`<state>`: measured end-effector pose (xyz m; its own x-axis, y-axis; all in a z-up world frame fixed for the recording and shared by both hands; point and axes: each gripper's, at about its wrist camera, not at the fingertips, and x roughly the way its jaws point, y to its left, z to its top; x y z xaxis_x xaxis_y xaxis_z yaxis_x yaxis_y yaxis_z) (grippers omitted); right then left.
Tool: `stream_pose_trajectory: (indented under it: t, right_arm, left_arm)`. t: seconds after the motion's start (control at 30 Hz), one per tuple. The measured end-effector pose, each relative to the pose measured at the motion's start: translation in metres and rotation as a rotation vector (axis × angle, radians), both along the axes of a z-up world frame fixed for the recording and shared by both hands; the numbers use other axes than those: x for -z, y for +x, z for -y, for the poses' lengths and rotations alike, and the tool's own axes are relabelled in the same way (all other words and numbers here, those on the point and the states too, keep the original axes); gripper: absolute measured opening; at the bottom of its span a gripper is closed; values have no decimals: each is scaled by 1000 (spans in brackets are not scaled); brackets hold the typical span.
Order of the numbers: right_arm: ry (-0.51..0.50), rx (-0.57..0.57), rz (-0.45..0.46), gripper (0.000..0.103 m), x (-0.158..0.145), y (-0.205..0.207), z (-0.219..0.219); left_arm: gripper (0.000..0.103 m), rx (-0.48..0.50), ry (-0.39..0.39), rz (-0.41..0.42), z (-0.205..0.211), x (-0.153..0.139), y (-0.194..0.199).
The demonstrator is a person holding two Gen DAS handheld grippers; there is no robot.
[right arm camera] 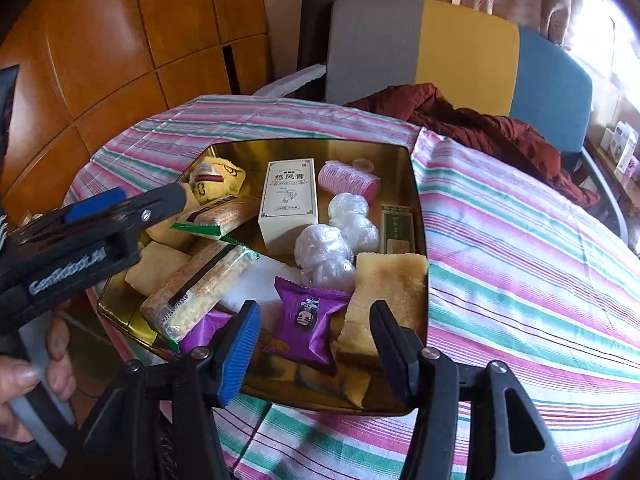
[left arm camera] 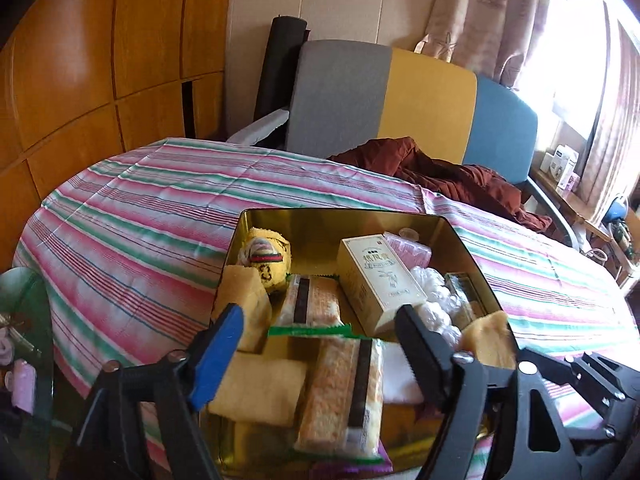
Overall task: Organize objects
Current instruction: 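Open the left tool and withdraw both tools from the tray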
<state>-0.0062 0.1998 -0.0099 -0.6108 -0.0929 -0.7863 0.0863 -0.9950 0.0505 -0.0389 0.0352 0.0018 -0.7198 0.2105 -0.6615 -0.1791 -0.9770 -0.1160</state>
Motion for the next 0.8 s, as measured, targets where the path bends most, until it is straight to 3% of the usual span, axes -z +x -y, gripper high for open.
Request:
stream_pose_trajectory:
  t: [0.1,0.17,0.33,0.47,0.67,0.8]
  right_arm:
    - [19,27,-26,58,-3,6,-1]
    - [33,50,-42,58,-5,10,-3]
    - [59,147,-73,70,-8,19,-13]
    - [48,222,-76,72,-9,25,-24]
    - [52,215,-63,72,-4,27,-22]
    - [60,199,-62,72,-3,29,-17]
  left_arm:
    - [91,-3,-3,-8,1,-3,11]
    - [103,0,-1,-19,2,-6,19]
    - [103,1,-31,-36,-3,-11,37]
    - [103,-22,-38,-44,-7,-13,49]
    - [103,-76,-63,-61,-4,-12,59]
    - [103,-108,-20,-45,7,-10,59]
